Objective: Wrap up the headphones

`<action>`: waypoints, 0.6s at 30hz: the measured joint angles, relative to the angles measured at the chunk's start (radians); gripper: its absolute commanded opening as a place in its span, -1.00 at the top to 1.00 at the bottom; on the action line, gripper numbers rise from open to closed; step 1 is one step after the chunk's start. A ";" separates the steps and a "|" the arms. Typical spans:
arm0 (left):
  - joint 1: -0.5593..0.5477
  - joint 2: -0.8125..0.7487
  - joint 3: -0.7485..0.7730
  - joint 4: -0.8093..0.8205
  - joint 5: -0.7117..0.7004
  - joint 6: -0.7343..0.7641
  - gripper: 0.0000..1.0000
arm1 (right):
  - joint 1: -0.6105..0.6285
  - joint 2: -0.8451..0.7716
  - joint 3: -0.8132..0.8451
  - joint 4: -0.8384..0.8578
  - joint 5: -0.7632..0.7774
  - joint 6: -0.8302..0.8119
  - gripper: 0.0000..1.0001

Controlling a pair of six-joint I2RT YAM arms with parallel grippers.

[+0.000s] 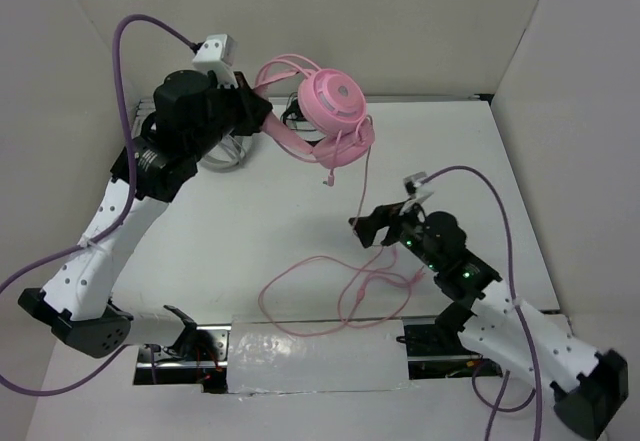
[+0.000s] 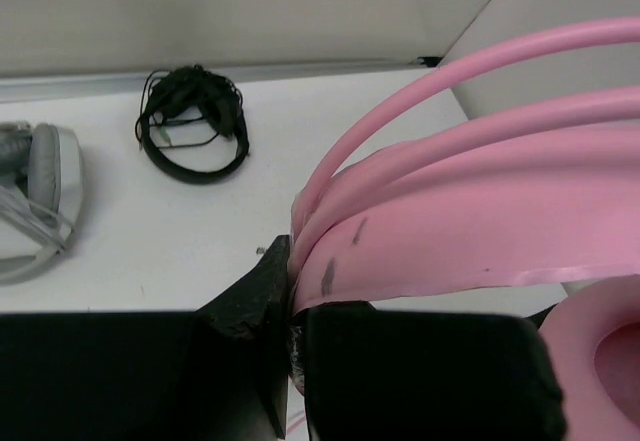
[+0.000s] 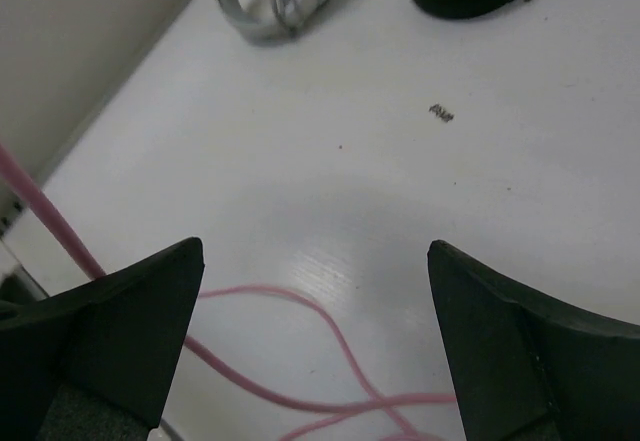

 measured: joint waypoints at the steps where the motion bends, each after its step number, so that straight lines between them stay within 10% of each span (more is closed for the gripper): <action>1: 0.000 0.010 0.029 -0.006 0.000 0.005 1.00 | 0.087 0.057 0.005 0.020 0.056 -0.026 -0.99; 7: 0.010 0.026 0.068 -0.040 0.000 0.028 1.00 | 0.403 0.391 0.045 0.105 0.442 -0.132 -0.99; 18: 0.032 -0.005 -0.034 -0.064 -0.027 0.018 1.00 | 0.394 0.325 0.042 0.132 0.653 -0.100 -0.99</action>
